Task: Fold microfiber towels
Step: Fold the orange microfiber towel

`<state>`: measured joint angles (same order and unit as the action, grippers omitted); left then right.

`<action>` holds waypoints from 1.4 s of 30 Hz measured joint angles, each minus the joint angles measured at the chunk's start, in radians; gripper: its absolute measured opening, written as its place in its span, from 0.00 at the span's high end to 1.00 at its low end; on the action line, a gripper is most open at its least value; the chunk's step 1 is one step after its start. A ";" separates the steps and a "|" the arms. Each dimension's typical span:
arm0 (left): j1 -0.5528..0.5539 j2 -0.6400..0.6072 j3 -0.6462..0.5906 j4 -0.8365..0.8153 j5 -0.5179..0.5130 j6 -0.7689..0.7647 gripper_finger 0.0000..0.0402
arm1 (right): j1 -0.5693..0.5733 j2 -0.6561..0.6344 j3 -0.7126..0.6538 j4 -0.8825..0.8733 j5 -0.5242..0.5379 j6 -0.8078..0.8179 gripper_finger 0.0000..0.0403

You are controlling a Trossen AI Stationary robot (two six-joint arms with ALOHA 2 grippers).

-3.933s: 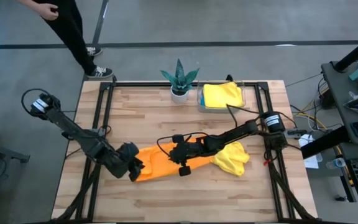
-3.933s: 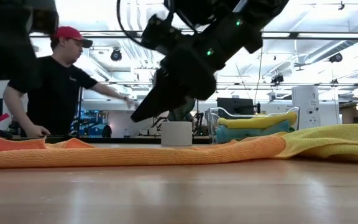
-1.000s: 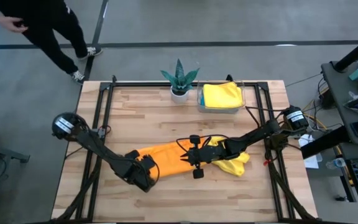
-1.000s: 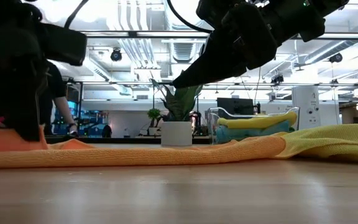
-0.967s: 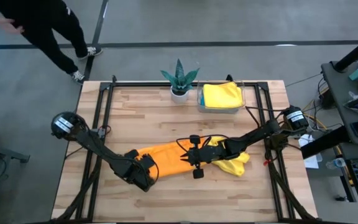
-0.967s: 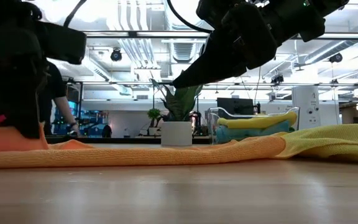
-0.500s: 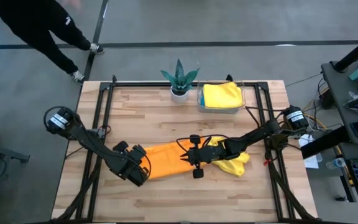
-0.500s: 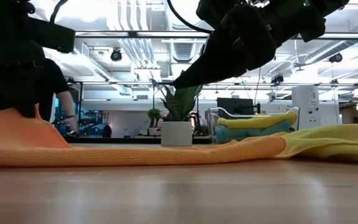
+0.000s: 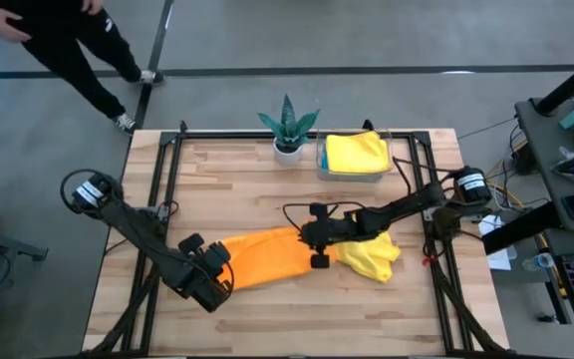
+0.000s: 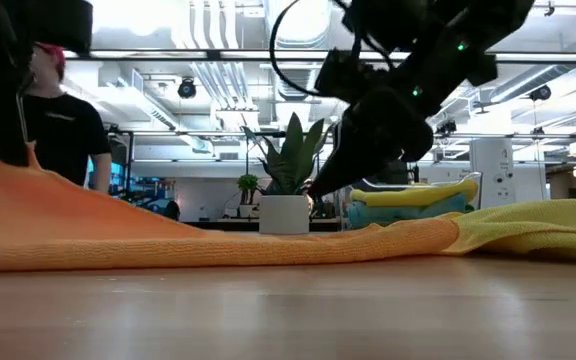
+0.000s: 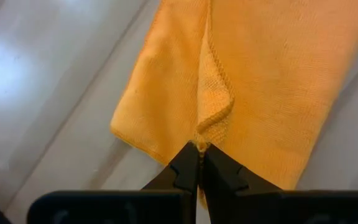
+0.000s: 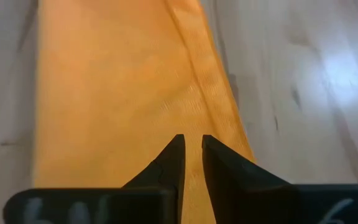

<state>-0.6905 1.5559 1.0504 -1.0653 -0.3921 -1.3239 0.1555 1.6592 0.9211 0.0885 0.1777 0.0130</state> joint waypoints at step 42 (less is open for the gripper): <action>-0.010 -0.071 0.070 -0.102 -0.041 -0.005 1.00 | -0.235 0.065 0.008 -0.140 -0.365 -0.181 0.52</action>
<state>-0.7006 1.4845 1.1206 -1.1677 -0.4332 -1.3289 -0.0795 1.7245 0.9287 -0.0514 -0.1876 -0.1681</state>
